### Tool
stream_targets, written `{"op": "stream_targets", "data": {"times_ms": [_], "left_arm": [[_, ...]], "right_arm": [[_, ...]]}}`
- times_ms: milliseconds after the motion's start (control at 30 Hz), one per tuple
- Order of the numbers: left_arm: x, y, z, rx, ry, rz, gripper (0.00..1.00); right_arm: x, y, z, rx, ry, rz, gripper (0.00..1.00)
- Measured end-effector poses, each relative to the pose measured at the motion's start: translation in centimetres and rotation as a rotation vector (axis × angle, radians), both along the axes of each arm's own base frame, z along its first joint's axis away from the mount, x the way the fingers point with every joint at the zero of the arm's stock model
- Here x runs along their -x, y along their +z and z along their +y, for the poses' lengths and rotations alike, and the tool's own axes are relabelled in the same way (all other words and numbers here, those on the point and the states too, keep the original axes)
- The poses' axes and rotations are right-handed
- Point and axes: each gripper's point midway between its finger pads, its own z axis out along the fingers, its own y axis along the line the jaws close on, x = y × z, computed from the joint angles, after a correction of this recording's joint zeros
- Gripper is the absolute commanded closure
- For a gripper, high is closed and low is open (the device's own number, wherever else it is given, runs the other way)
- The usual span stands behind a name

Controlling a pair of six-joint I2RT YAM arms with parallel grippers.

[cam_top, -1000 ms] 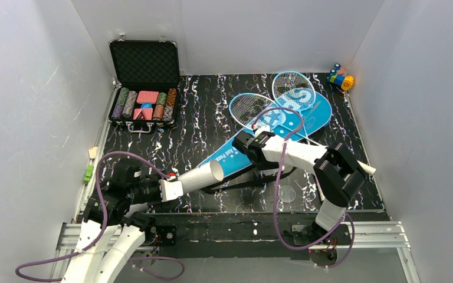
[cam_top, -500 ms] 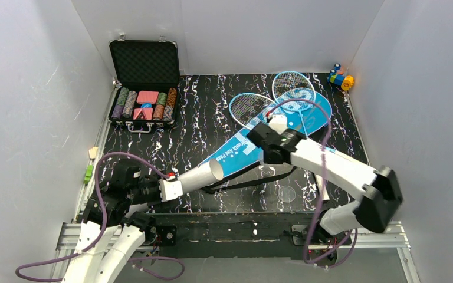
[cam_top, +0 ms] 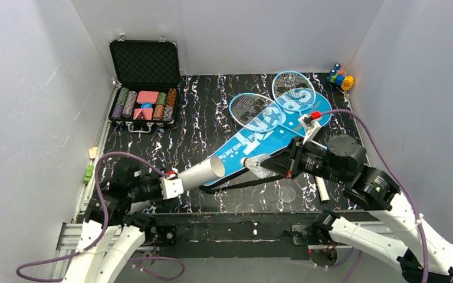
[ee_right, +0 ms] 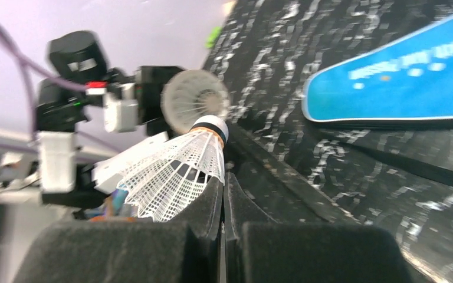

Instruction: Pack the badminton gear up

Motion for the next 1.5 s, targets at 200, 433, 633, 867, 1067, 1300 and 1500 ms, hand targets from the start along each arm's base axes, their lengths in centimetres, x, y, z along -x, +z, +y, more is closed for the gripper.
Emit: {"op": "stream_targets", "data": {"times_ms": [200, 433, 633, 867, 1067, 1300, 1500], "left_arm": [[-0.2, -0.1, -0.3, 0.003, -0.007, 0.017, 0.56], [-0.4, 0.0, -0.4, 0.007, -0.007, 0.014, 0.55], [-0.3, 0.3, -0.4, 0.011, -0.014, 0.008, 0.56], [0.0, 1.0, -0.8, 0.029, -0.037, -0.002, 0.56], [0.3, 0.8, -0.7, 0.023, -0.048, 0.007, 0.56], [0.4, 0.8, -0.8, 0.022, -0.055, 0.006, 0.56], [0.5, 0.8, -0.8, 0.022, -0.056, 0.009, 0.56]], "right_arm": [[1.3, 0.6, 3.4, -0.102, 0.162, 0.054, 0.99], [0.8, -0.6, 6.5, -0.109, 0.243, 0.14, 0.99], [0.8, -1.0, 7.5, -0.105, 0.268, 0.153, 0.99], [0.7, -3.4, 9.4, -0.038, 0.296, 0.21, 0.82], [0.7, -3.4, 10.4, -0.016, 0.308, 0.199, 0.64], [0.7, -3.4, 10.4, 0.015, 0.307, 0.169, 0.51], [0.9, -4.5, 10.4, 0.063, 0.306, 0.168, 0.48]]}}
